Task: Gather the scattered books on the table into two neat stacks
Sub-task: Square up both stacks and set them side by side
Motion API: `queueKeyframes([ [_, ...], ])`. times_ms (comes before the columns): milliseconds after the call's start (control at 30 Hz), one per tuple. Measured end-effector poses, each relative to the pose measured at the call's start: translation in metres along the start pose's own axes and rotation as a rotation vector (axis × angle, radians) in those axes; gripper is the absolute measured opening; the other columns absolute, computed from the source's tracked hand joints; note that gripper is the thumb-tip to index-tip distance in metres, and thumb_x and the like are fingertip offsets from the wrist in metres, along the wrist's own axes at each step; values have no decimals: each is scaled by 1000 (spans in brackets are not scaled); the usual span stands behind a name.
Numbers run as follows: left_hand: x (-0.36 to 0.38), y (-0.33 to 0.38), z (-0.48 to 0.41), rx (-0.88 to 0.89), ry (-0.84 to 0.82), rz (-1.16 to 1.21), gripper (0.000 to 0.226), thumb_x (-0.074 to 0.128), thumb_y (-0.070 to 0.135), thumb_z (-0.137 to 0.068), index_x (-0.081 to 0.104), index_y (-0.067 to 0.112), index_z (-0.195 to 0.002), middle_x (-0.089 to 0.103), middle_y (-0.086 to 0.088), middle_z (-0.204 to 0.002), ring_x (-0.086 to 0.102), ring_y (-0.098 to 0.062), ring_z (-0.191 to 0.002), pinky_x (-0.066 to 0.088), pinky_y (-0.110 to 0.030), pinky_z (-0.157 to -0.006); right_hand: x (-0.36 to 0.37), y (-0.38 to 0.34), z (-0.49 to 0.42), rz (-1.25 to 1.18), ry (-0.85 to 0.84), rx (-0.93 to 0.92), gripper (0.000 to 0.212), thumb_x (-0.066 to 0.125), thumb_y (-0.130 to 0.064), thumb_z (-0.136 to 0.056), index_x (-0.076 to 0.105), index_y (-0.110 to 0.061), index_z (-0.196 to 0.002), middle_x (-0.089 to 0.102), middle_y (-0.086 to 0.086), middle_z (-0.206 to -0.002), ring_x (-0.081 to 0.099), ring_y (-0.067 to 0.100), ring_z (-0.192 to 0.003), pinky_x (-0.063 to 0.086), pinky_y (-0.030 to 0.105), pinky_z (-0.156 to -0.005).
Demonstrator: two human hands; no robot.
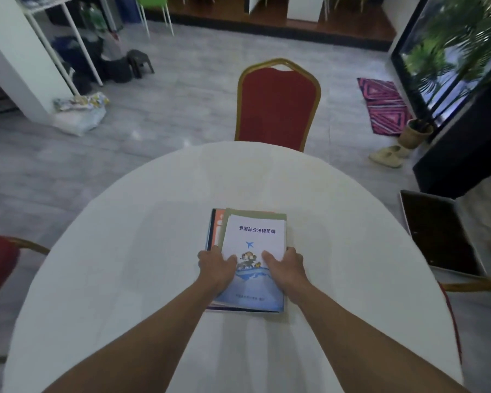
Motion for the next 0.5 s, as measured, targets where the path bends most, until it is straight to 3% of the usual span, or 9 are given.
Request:
queueKeyframes([
  [267,-4,-9,-3,-36,72,-224,50,42,41,-97,45,5,-132,38,-16,-136,39,-32,-128,32,-41,-110,11,-8,0,211,51,3,68,58,-58,-90,46,-12,-138,38,13,-141,44,33,-132,36,44,-108],
  [367,1,-11,-3,-21,20,-83,45,42,33,-98,41,-1,-128,29,-17,-137,43,-33,-122,37,-39,-105,19,-9,-1,44,-10,-49,58,62,-48,-91,48,-13,-136,54,7,-138,59,25,-116,46,38,-102],
  [500,4,-11,-5,36,-35,-37,48,41,26,-99,33,-3,-137,31,-18,-145,45,-34,-126,39,-38,-104,22,-11,9,-73,-43,-76,49,58,-36,-98,43,-17,-140,62,2,-131,55,16,-101,39,26,-87],
])
Point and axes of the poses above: each hand's wrist, its own z-axis away from the middle knuckle, its own x-axis out of the palm, y = z × x, the point moved 7 cm from there along -z, towards the middle knuckle
